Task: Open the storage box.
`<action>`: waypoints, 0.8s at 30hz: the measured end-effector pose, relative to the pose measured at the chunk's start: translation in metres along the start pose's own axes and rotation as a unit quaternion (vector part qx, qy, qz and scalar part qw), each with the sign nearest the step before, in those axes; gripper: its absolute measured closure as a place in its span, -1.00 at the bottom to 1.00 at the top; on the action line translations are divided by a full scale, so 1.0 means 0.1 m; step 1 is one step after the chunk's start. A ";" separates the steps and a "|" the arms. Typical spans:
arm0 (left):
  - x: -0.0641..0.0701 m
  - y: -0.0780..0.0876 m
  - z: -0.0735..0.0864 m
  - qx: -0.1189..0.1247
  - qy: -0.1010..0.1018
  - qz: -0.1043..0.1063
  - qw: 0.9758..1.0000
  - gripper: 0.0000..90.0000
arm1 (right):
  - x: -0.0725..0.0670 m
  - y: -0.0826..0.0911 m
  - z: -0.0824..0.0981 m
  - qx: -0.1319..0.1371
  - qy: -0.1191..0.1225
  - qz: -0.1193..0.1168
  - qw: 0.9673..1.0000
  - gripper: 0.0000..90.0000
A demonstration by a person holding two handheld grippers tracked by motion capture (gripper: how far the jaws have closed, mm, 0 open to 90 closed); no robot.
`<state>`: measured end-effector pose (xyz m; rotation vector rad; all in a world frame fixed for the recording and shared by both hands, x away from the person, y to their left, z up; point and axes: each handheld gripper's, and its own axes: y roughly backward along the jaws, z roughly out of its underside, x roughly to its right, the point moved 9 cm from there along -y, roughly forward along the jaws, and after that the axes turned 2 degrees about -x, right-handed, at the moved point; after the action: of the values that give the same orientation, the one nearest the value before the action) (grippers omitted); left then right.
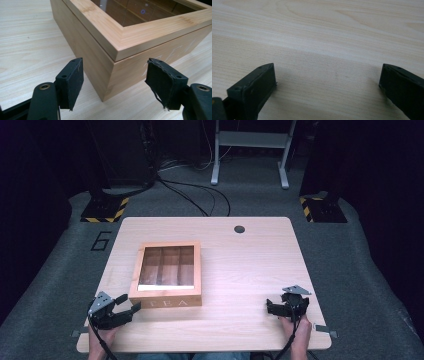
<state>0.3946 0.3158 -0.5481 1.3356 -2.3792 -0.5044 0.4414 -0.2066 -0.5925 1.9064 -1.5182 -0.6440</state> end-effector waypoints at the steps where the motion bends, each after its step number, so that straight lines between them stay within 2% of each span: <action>1: 0.00 0.01 0.00 -0.005 -0.005 0.004 1.000 -0.31 | 0.00 0.00 0.00 0.000 0.001 0.000 1.000 -0.99; 8: 0.02 0.00 -0.06 0.014 -0.003 0.000 1.000 -0.23 | 0.00 0.00 0.00 0.000 -0.001 0.000 1.000 -0.99; 11: 0.02 0.00 -0.06 0.014 -0.005 -0.001 1.000 -0.19 | 0.00 0.00 0.00 -0.001 -0.001 0.000 1.000 -0.99; 12: 0.02 0.01 -0.06 0.008 -0.006 0.004 1.000 -0.18 | 0.00 0.00 0.00 0.000 0.000 0.000 1.000 -0.99; 17: 0.03 -0.01 -0.06 0.014 -0.008 -0.001 1.000 -0.17 | 0.00 0.00 0.00 0.000 0.000 0.000 1.000 -0.99; 18: 0.03 -0.01 -0.05 0.008 -0.010 0.000 1.000 -0.17 | 0.00 0.00 0.00 0.000 0.000 0.000 1.000 -0.99; 24: 0.05 -0.03 -0.06 0.018 -0.010 -0.001 1.000 -0.15 | 0.00 0.00 0.00 0.000 0.000 0.000 1.000 -0.99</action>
<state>0.3974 0.3086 -0.5433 1.3553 -2.4146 -0.4798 0.4413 -0.2066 -0.5925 1.9065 -1.5182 -0.6446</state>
